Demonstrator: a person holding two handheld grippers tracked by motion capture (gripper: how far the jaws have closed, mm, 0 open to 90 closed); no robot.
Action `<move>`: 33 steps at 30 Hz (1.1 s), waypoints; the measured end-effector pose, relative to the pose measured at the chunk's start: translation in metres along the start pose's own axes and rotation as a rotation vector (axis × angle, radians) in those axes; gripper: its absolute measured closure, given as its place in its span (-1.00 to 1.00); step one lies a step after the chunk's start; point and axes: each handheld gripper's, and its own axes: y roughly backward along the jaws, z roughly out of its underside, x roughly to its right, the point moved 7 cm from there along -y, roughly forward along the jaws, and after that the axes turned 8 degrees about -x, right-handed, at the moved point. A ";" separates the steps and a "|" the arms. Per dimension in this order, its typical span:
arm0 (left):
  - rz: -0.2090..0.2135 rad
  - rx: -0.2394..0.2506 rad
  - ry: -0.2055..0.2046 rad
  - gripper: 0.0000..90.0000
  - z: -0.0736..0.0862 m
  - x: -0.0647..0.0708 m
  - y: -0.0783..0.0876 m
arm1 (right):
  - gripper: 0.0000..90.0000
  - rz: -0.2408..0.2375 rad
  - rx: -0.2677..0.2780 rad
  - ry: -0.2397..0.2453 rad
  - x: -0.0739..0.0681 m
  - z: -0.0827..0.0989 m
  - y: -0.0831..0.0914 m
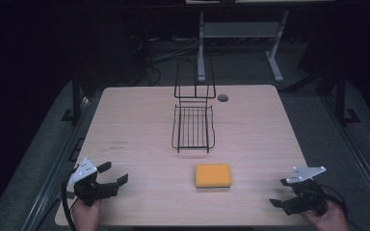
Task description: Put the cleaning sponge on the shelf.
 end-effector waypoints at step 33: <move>0.009 -0.023 -0.050 -0.69 -0.001 0.008 -0.004 | -0.65 -0.088 -0.114 0.279 -0.029 -0.082 -0.011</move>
